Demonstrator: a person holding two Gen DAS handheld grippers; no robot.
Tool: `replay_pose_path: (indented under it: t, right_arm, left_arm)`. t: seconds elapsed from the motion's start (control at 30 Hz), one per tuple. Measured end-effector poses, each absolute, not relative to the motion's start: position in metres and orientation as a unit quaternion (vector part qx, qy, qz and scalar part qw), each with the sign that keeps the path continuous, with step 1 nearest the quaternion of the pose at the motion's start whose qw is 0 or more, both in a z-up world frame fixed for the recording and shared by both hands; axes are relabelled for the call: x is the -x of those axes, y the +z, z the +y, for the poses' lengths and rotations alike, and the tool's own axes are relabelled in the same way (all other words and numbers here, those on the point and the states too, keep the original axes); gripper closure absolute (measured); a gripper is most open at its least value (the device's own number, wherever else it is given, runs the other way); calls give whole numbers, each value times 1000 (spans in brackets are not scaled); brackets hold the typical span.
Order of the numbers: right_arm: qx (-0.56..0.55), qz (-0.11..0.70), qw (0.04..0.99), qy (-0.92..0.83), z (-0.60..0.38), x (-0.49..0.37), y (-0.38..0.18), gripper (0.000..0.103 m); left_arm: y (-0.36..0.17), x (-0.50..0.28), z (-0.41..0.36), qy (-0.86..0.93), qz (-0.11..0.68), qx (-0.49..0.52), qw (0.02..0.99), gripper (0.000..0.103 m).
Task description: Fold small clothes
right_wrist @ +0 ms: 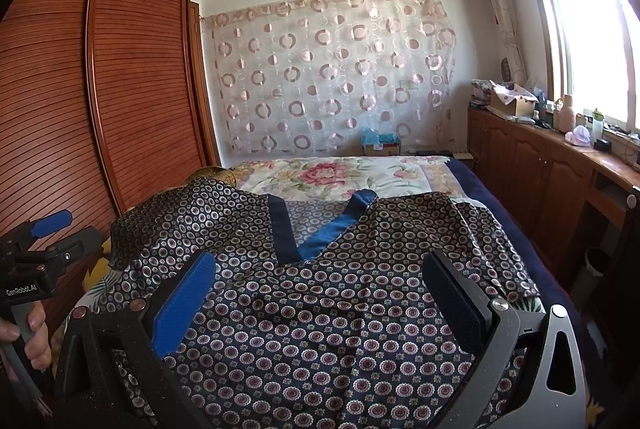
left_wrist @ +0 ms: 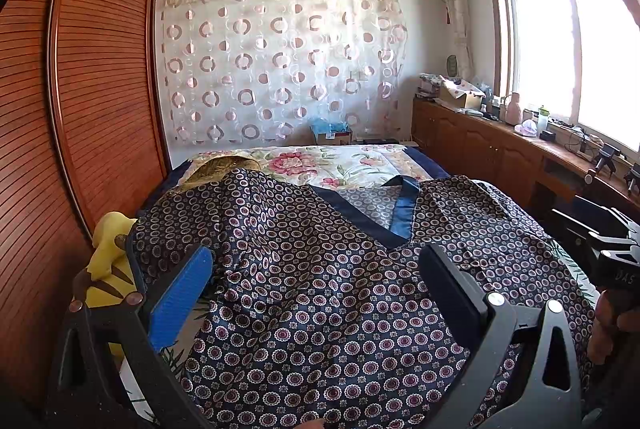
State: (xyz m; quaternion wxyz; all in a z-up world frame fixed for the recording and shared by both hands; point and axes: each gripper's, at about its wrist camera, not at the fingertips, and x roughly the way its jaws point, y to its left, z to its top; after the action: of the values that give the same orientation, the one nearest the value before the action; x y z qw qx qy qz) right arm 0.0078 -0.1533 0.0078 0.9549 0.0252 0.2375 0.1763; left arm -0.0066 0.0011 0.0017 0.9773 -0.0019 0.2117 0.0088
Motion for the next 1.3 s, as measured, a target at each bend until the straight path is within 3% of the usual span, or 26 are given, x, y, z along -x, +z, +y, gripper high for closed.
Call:
replay_pose_path:
  t: [1.3]
  right_arm:
    - [-23,237,955,177,-151,-7,8,0]
  left_arm:
    - [13,10,-4,9,208,-2,978,0]
